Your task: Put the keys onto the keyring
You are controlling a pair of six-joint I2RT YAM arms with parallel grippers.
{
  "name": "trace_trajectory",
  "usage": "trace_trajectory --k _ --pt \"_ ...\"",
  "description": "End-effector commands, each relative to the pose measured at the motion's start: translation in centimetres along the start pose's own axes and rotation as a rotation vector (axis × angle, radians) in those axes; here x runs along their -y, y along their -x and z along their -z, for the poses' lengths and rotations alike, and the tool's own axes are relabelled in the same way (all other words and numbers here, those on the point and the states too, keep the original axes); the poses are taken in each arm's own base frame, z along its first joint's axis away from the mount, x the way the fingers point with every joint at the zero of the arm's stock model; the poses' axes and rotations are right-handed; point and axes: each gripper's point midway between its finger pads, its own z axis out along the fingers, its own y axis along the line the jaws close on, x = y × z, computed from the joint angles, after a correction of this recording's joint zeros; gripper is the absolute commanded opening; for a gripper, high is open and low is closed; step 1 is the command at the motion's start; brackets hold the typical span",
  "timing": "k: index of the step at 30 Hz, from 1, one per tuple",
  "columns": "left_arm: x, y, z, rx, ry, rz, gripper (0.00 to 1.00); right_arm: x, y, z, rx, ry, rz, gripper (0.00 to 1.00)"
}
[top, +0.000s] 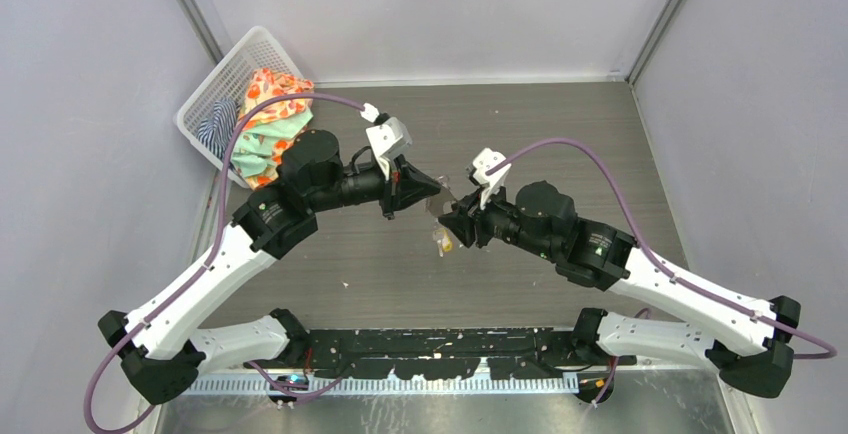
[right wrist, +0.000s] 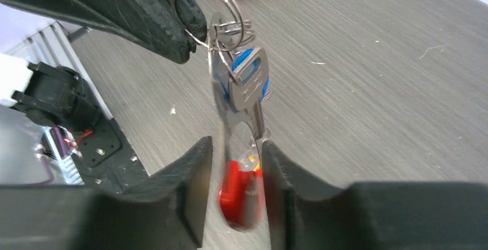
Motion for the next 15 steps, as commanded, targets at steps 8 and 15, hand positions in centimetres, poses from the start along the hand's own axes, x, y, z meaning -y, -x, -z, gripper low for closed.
trace_trajectory --k 8,15 --pt "-1.9 2.2 1.3 0.084 0.125 -0.066 0.01 1.6 2.2 2.9 0.041 -0.077 0.061 0.01" --pt "-5.1 -1.1 2.3 -0.047 0.289 -0.044 0.9 2.8 0.4 5.1 -0.273 -0.113 0.207 0.07"
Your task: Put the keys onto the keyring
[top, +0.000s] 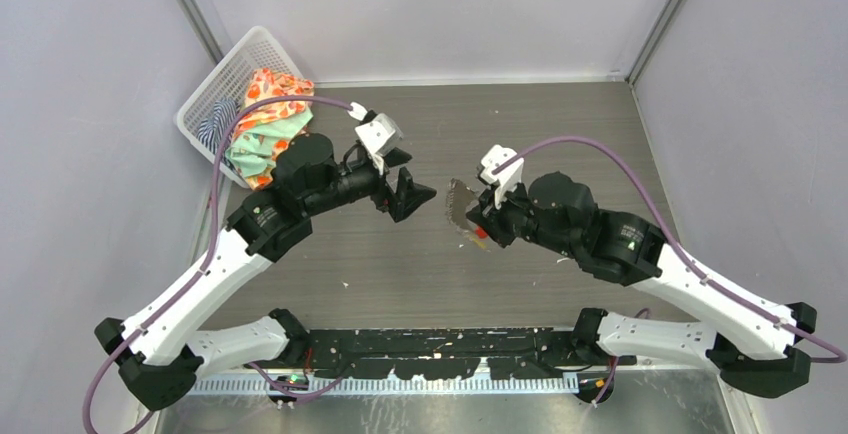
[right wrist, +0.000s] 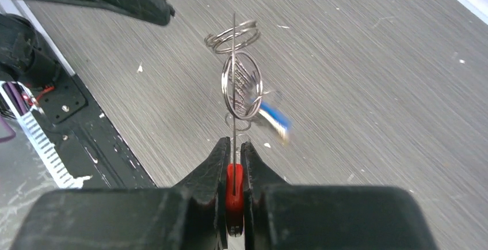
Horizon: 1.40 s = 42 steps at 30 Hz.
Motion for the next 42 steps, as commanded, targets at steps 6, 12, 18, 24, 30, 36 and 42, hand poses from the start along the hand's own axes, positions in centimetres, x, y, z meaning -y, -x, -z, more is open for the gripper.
trace_trajectory --k 6,12,18,24,30,36,42 --pt "-7.3 -2.8 2.4 -0.275 0.255 0.105 1.0 5.3 -0.3 1.1 -0.35 -0.248 0.203 0.14" --pt "-13.9 -5.1 5.0 -0.528 0.296 0.372 1.0 10.5 0.1 -2.2 -0.471 -0.455 0.247 0.02" --pt "-16.5 -8.1 8.1 -0.722 0.338 0.385 1.0 13.7 0.1 -5.9 -0.454 -0.524 0.336 0.01" --pt "-17.7 -9.3 9.9 -0.785 0.381 0.359 1.0 17.6 -1.2 -10.2 -0.6 -0.563 0.57 0.01" --pt "-18.4 -10.8 11.2 -0.83 0.418 0.387 1.0 21.3 -5.1 -15.7 -0.855 -0.611 0.904 0.01" --pt "-18.8 -10.1 11.6 -0.759 0.449 0.404 1.0 19.7 -6.6 -19.4 -0.85 -0.559 0.97 0.01" --pt "-18.9 -9.6 10.7 -0.716 0.442 0.428 1.0 20.1 -9.6 -22.5 -0.816 -0.549 1.029 0.01"
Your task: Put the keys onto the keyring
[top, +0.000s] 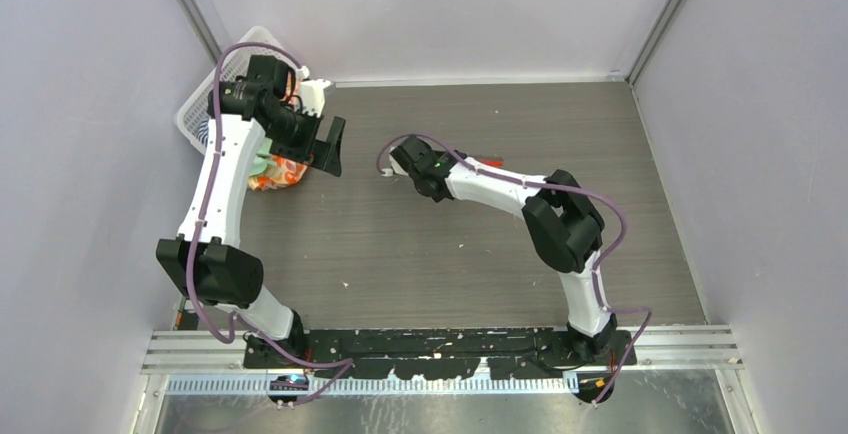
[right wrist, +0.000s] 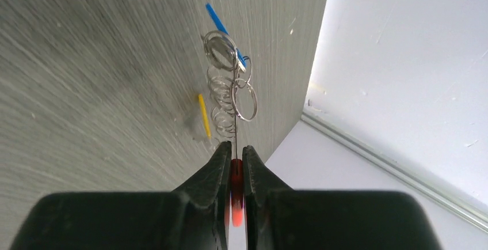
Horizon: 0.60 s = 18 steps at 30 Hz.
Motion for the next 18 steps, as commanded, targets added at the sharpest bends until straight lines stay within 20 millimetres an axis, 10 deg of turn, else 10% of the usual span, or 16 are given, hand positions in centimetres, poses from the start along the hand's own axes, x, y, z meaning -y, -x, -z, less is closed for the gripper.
trace_trajectory --k 1,8,18 --pt "0.9 1.6 1.5 0.106 -0.012 -0.003 1.0 1.3 1.5 -1.6 0.042 -0.124 0.043 0.01" --pt "0.6 2.1 1.9 0.14 0.015 -0.004 1.0 -3.5 3.4 -3.5 0.055 -0.14 0.03 0.09" --pt "0.5 2.9 1.6 0.169 0.014 0.001 1.0 -11.6 5.1 2.0 0.131 0.025 -0.197 0.5"
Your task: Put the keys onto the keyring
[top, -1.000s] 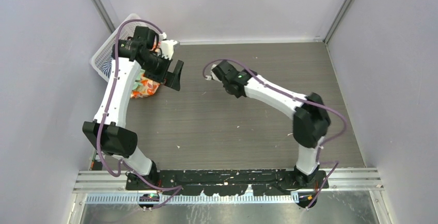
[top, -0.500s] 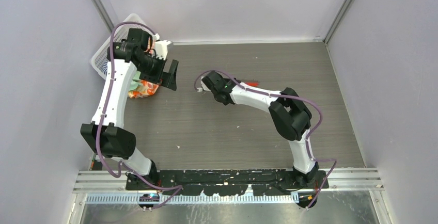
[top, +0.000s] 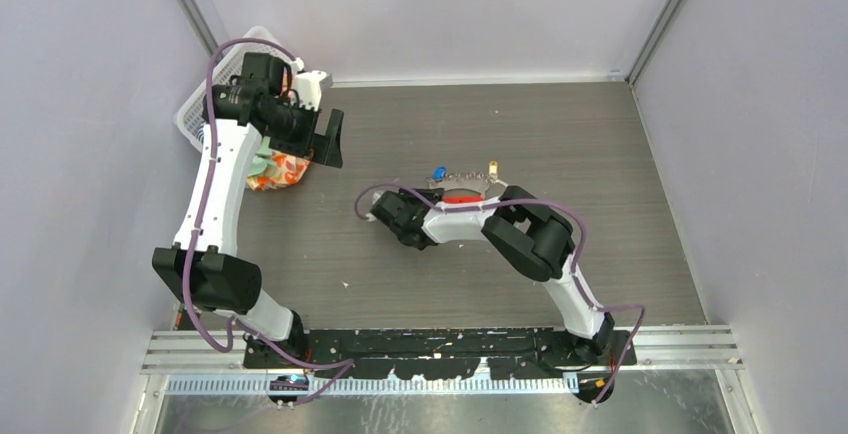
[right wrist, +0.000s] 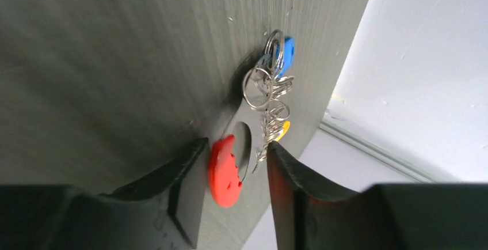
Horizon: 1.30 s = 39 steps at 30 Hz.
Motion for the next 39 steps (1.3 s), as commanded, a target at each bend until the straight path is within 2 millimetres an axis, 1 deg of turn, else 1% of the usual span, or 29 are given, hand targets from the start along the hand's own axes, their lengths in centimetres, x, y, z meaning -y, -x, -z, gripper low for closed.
trace_trajectory --k 1,3,4,5,6,9,11,12,13,14,15,16,17,19,22,24,26,27,28,29,32,33,34,35,37,39 --pt "0.3 1.2 0.6 0.067 -0.004 -0.007 1.0 -1.4 1.6 3.6 0.09 0.12 -0.295 0.51" --pt "0.3 1.2 0.5 0.066 -0.003 -0.005 1.0 -0.8 1.9 4.7 0.122 0.159 -0.362 0.55" --pt "0.2 1.2 0.4 0.067 -0.003 -0.004 1.0 0.0 2.0 5.3 0.14 0.167 -0.401 0.59" --pt "0.2 1.2 0.3 0.066 -0.003 -0.004 1.0 0.8 1.9 6.0 0.161 0.18 -0.445 0.91" --pt "0.2 1.1 0.3 0.067 -0.004 -0.005 1.0 1.8 1.8 6.7 0.18 0.195 -0.499 0.99" --pt "0.0 1.1 0.0 0.077 0.009 -0.01 1.0 5.1 0.6 8.6 0.243 0.233 -0.666 1.0" --pt "-0.3 1.0 -0.3 0.084 0.017 -0.012 1.0 7.6 -0.7 9.5 0.302 0.269 -0.851 1.0" --pt "-0.3 1.1 -0.4 0.092 0.019 -0.016 1.0 9.4 -1.7 9.8 0.345 0.275 -0.976 1.0" --pt "-0.5 0.9 -0.8 0.093 0.022 -0.014 1.0 10.7 -2.9 9.9 0.389 0.29 -1.111 1.0" --pt "-0.7 0.9 -1.2 0.1 0.029 -0.017 1.0 12.9 -5.0 10.1 0.443 0.268 -1.252 1.0" --pt "-1.1 0.8 -1.8 0.108 0.037 -0.02 1.0 14.5 -7.7 9.0 0.457 0.221 -1.386 1.0" --pt "-1.5 0.8 -2.5 0.119 0.047 -0.023 1.0 15.0 -9.4 8.6 0.471 0.18 -1.469 1.0" --pt "-1.9 0.6 -3.4 0.127 0.052 -0.022 1.0 16.0 -12.9 7.2 0.444 0.084 -1.563 1.0" --pt "-2.9 0.3 -5.3 0.171 0.065 -0.015 1.0 16.4 -18.0 5.4 0.376 -0.094 -1.674 1.0" --pt "-4.6 0.2 -8.0 0.298 0.08 0.015 1.0 16.3 -25.1 4.4 0.245 -0.376 -1.814 1.0" --pt "-5.6 0.0 -9.3 0.395 0.093 0.038 1.0 15.5 -28.8 4.2 0.201 -0.523 -1.872 1.0" --pt "-6.6 0.0 -10.1 0.503 0.108 0.078 1.0 14.6 -31.8 3.9 0.161 -0.658 -1.892 1.0" --pt "-7.5 -0.5 -10.3 0.541 0.124 0.109 1.0 14.2 -32.9 3.7 0.135 -0.704 -1.889 1.0" --pt "-8.1 -0.6 -10.4 0.585 0.137 0.112 1.0 13.7 -33.8 3.4 0.109 -0.728 -1.88 1.0" --pt "-8.4 -1.0 -10.7 0.612 0.153 0.108 1.0 13.3 -34.5 3.1 0.084 -0.741 -1.876 1.0" --pt "-9.1 -2.0 -11.7 0.642 0.186 0.092 1.0 12.2 -35.8 2.4 0.094 -0.759 -1.885 1.0" --pt "-9.2 -2.9 -12.5 0.631 0.189 0.091 1.0 12.1 -36.1 2.2 0.116 -0.766 -1.895 1.0" --pt "-9.4 -3.3 -13.1 0.627 0.193 0.088 1.0 11.4 -36.3 1.8 0.114 -0.756 -1.9 1.0" --pt "-9.6 -3.8 -13.6 0.621 0.2 0.09 1.0 11.2 -36.4 1.4 0.128 -0.75 -1.902 1.0" --pt "-10.1 -4.6 -14.5 0.617 0.213 0.099 1.0 11.6 -36.2 0.9 0.135 -0.715 -1.869 1.0" --pt "-10.1 -5.4 -15.2 0.616 0.21 0.097 1.0 11.3 -36.3 0.7 0.104 -0.703 -1.837 1.0"
